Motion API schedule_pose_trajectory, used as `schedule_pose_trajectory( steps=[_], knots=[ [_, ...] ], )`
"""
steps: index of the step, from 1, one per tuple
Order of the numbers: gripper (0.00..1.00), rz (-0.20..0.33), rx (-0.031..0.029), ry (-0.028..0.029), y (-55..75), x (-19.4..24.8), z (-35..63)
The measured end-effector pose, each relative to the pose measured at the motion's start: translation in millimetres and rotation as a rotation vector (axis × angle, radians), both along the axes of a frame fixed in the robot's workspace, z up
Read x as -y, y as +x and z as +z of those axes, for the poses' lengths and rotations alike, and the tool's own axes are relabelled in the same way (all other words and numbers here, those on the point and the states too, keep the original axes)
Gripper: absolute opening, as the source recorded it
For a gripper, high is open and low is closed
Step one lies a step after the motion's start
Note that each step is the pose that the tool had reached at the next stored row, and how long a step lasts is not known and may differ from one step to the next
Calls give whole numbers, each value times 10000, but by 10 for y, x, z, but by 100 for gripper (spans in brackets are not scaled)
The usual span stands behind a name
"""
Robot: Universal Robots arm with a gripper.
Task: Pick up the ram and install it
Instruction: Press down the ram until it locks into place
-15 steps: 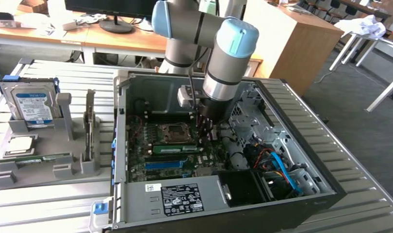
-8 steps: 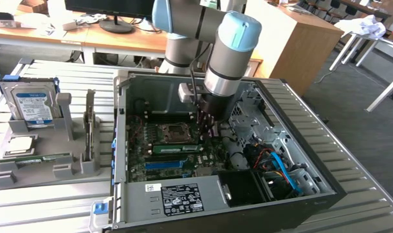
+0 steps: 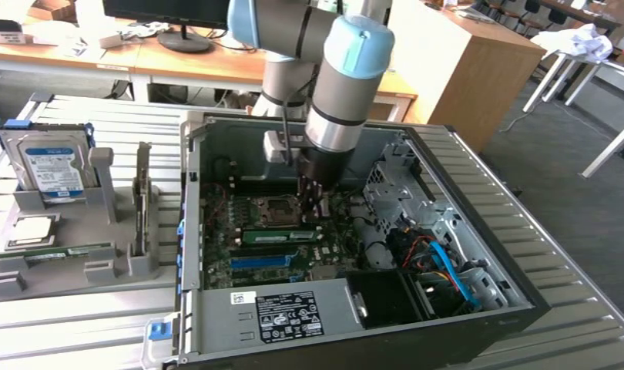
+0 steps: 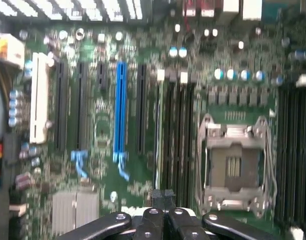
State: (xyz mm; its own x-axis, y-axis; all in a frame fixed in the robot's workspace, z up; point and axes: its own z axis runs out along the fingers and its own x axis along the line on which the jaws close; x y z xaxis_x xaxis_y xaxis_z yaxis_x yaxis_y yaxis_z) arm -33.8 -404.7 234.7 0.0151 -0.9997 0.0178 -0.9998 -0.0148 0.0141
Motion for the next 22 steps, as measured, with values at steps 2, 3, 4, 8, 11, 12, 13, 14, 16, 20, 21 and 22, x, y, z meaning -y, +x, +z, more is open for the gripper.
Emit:
schedule_pose_trajectory(
  steps=[2, 3, 4, 8, 11, 12, 13, 14, 16, 20, 21, 22],
  knots=[
    [10, 0, 20, 1, -90, 0, 0],
    [10, -1, 32, 1, -135, 0, -1],
    [10, -1, 46, 1, -183, 0, -1],
    [10, 0, 104, 1, -363, 0, -2],
    [10, 0, 138, 0, -498, 0, -3],
    [10, -1, 146, 0, -544, 0, -4],
    [10, 0, 153, 1, -589, 0, -5],
    [10, 0, 158, 1, -632, 3, -6],
    [10, -2, 162, 2, -701, 20, -9],
    [10, -1, 163, 2, -765, 47, -22],
    [10, -1, 162, 1, -769, 47, -25],
    [10, 0, 162, 1, -771, 48, -28]
  ],
)
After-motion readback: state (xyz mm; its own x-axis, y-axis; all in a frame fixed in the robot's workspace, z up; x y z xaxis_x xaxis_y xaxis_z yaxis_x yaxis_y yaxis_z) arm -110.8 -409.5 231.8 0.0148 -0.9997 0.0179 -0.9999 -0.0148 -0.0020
